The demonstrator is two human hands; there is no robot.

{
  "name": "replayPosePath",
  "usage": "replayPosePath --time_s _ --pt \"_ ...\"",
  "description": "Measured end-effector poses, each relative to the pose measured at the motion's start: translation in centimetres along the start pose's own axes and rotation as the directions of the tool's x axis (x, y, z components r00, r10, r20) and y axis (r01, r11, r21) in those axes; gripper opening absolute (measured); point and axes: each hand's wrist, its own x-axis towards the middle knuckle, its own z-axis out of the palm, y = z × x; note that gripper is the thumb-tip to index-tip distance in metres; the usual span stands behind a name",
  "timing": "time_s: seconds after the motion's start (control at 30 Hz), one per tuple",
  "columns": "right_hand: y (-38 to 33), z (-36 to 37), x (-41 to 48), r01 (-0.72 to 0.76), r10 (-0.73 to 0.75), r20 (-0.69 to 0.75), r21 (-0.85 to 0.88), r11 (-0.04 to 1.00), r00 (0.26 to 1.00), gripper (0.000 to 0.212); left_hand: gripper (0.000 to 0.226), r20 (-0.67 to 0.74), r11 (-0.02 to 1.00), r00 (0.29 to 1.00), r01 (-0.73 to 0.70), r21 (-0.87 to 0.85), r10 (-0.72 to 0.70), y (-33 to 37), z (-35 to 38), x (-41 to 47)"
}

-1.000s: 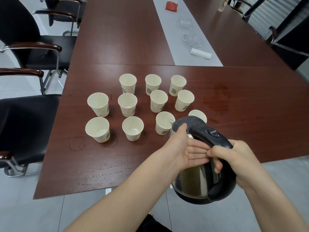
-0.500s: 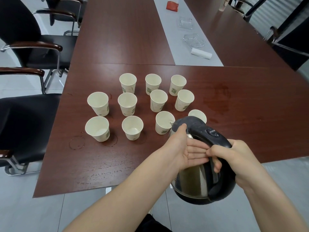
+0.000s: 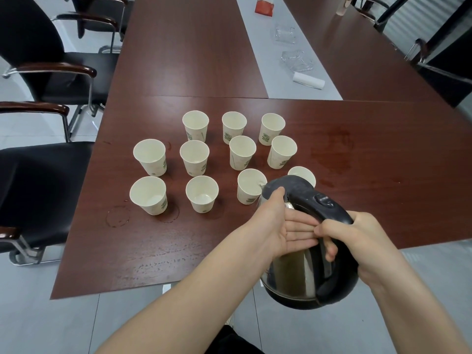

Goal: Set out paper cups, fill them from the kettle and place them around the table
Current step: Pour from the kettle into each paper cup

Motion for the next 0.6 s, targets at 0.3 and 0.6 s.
replayPosePath --time_s 0.3,0.6 --pt "0.8 -0.2 0.1 0.059 -0.059 -0.014 0.037 0.998 0.998 0.040 0.084 -0.019 0.999 0.999 -0.028 0.043 0.029 0.1 0.5 -0.5" --pt "2.0 0.7 -0.4 0.163 -0.161 -0.029 0.062 0.985 0.987 0.046 0.089 -0.063 0.986 0.988 -0.138 0.094 0.144 -0.5 0.2 -1.0"
